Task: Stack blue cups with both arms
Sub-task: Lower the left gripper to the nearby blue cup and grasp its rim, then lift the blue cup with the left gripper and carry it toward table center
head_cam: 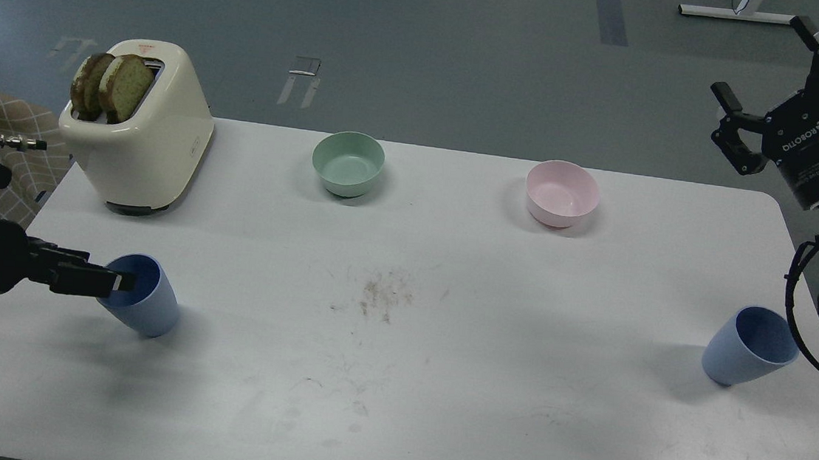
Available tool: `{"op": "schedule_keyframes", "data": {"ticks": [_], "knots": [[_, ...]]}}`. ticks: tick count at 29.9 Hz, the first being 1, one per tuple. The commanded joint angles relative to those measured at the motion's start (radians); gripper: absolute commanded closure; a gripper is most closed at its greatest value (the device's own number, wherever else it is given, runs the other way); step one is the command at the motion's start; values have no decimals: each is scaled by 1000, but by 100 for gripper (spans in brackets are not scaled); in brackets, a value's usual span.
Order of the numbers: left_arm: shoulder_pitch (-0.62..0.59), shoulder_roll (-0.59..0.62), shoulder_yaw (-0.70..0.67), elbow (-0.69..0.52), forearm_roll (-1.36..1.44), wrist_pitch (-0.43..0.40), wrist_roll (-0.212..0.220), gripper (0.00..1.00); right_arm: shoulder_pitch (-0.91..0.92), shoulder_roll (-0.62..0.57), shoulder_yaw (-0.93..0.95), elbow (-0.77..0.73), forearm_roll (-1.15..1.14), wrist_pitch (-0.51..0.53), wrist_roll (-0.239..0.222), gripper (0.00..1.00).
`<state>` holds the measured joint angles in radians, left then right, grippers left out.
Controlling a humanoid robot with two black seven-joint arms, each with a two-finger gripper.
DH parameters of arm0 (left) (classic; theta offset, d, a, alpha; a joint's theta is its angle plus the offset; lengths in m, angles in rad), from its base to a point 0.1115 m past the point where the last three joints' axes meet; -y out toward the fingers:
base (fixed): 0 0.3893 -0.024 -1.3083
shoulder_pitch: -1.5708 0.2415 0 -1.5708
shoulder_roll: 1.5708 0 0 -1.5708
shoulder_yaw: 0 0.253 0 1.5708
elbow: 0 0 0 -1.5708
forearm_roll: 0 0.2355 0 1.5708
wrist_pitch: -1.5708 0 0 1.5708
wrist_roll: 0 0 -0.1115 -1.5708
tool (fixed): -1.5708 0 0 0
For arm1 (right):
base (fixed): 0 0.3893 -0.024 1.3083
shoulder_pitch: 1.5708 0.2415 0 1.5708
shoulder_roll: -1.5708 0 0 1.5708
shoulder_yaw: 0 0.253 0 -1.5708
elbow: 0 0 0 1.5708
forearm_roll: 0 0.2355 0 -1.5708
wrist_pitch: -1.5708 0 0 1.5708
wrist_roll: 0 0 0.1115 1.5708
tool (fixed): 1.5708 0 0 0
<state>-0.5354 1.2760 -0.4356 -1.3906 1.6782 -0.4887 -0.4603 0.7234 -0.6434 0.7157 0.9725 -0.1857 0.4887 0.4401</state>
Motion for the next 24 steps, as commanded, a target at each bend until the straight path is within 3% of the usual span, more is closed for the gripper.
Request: {"op": "schedule_keyframes", "data": {"ticks": [1,5,10,12,16,17,18,24], "knots": [[2,-18,0,16,0,0,2,11,-2,-1,-1,3,0,0,0,0],[9,-20,0,19,0,0,5,17,-13,-1,2,5,0,0,2,0],[15,-20,1,22,0,0,6,35,-19,-1,8,6,-6,0,2,0],[15,-21,0,31,0,0,6,55,-21,-1,8,8,-6,0,2,0],[22,-40,0,54,0,0,11,77,-24,-1,10,9,-6,0,0,0],[22,-44,0,56,1,0,12,94,-27,-1,10,11,-6,0,0,0],[23,-44,0,58,2,0,14,100,-29,-1,13,11,-6,0,0,0],[25,-46,-2,59,31,0,14,100,-39,-1,21,12,-18,0,0,0]]}}
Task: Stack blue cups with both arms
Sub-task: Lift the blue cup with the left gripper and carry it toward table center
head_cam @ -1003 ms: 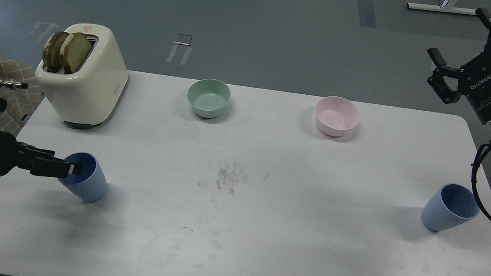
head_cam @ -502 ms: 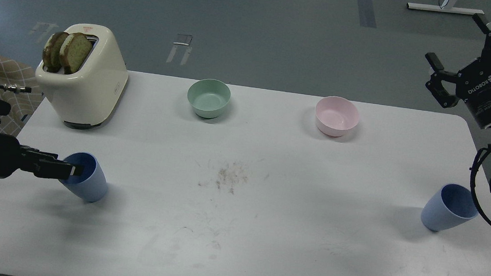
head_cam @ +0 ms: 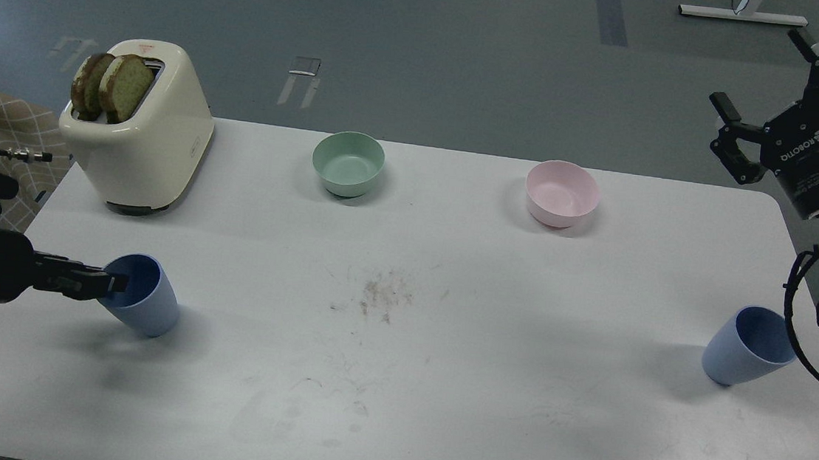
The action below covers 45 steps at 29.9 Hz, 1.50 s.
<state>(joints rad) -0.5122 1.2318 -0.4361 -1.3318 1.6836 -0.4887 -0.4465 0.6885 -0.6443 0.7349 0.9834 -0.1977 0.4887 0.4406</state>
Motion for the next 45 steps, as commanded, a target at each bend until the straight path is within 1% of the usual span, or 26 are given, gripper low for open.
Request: {"op": "schedule_keyframes", "data": {"ticks": [1,9,12,16,18,19,21,22,24,26,28,31,39,43,45], "knots": [[1,-2,-1,0,34,0,-1,100,-4,0,3,3,-6,0,0,0],[-14,-12,-9,-18,93,0,-3,100,-10,-14,9,20,-6,0,0,0],[-40,-6,-12,-62,94,0,-3,100,-9,-21,14,20,-6,0,0,0],[-159,-9,-7,-164,140,0,-3,100,9,-21,21,18,-8,0,0,0],[-198,-15,-7,-178,168,0,-4,100,19,-21,21,18,-14,0,-2,0],[-236,-20,-6,-187,186,0,-5,100,37,-21,21,18,-23,0,-2,0],[-285,-67,-6,-196,194,0,-1,100,69,-23,21,15,-35,0,-2,0],[-314,-115,-6,-196,196,0,0,100,89,-21,21,11,-42,0,-2,0],[-342,-153,-4,-196,196,0,5,100,118,-21,20,9,-49,0,-2,0],[-365,-187,-4,-196,197,0,23,100,160,-21,17,1,-58,0,-3,0],[-382,-245,-3,-194,199,0,57,100,213,-20,8,-11,-62,0,-6,0],[-396,-320,-3,-194,215,0,81,100,276,-20,-26,-19,-63,0,-8,0],[-459,-517,8,-162,324,0,88,100,466,-15,-184,-20,-66,0,-8,0],[-532,-598,86,-142,349,0,88,100,523,-5,-232,-22,-66,0,-6,0],[-577,-635,146,-106,349,0,88,100,534,-3,-238,-22,-66,0,-6,0]]}}
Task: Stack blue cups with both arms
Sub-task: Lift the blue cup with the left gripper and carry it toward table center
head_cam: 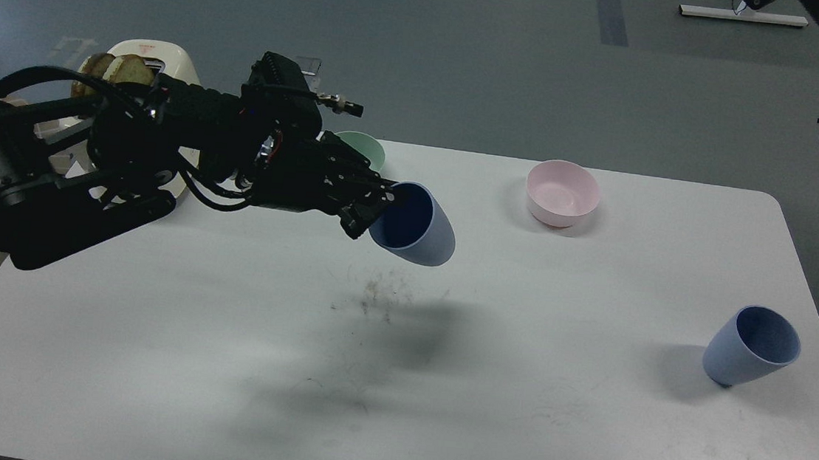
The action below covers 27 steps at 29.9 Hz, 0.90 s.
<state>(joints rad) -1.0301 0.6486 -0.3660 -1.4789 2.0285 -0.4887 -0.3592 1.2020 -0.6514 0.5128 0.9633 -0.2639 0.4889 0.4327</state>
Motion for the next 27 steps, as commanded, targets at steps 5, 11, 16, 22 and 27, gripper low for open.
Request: {"op": "schedule_keyframes", "data": {"ticks": [5,11,16,22,27], "knots": [[-117,-147,163,101,4,0,0,100,33,9,-19,-5,-3,0,0,0],[-180,-265,236,204,2,0,-4,100,33,9,-20,-6,-3,0,1,0],[-226,-313,312,269,1,0,-11,100,33,10,-25,-6,-3,0,1,0],[-245,-310,387,269,1,0,-12,100,31,7,-25,-5,-1,0,1,0],[-242,-311,391,270,-7,0,-14,100,27,3,-25,-5,-1,0,1,0]]}}
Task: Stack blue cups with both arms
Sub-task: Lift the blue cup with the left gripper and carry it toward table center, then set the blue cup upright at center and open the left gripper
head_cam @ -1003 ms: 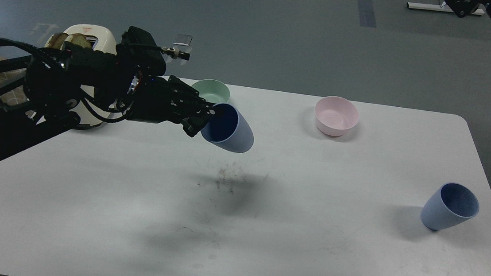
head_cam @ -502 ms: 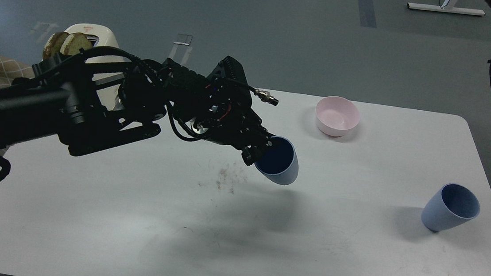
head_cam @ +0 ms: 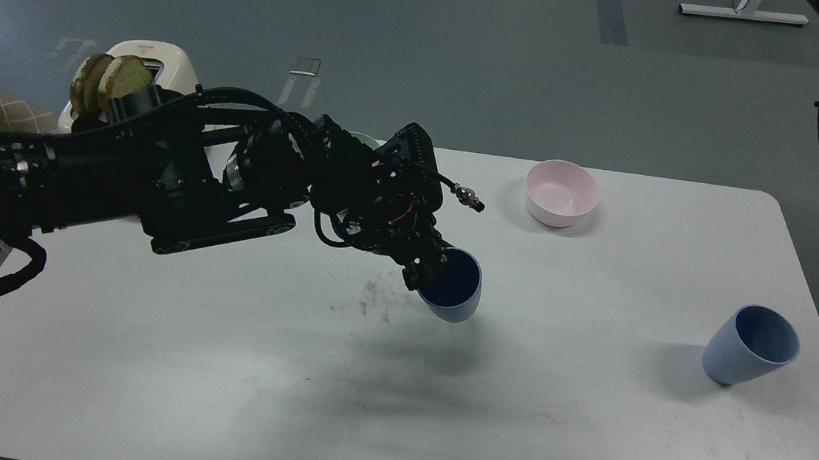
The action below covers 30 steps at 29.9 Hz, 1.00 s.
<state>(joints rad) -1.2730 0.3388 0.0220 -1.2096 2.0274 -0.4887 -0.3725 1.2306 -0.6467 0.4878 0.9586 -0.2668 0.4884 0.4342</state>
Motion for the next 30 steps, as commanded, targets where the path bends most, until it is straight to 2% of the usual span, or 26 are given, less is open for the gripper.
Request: {"op": "schedule_keyframes", "data": {"ticks": [1,14,19,22,30], "knots": [[4,-3,3,2,-7,0,0,100,-2,-2,0,-1,1,0,0,0],[14,-1,39,28,-10,0,-2,100,-6,-16,0,2,1,0,1,0],[15,0,39,28,-18,0,-17,79,-8,-16,0,2,3,0,1,0],[17,-3,39,28,-18,0,-20,71,-8,-16,0,2,1,0,1,0],[15,-1,36,28,-24,0,-22,60,-8,-17,0,2,1,0,1,0]]}}
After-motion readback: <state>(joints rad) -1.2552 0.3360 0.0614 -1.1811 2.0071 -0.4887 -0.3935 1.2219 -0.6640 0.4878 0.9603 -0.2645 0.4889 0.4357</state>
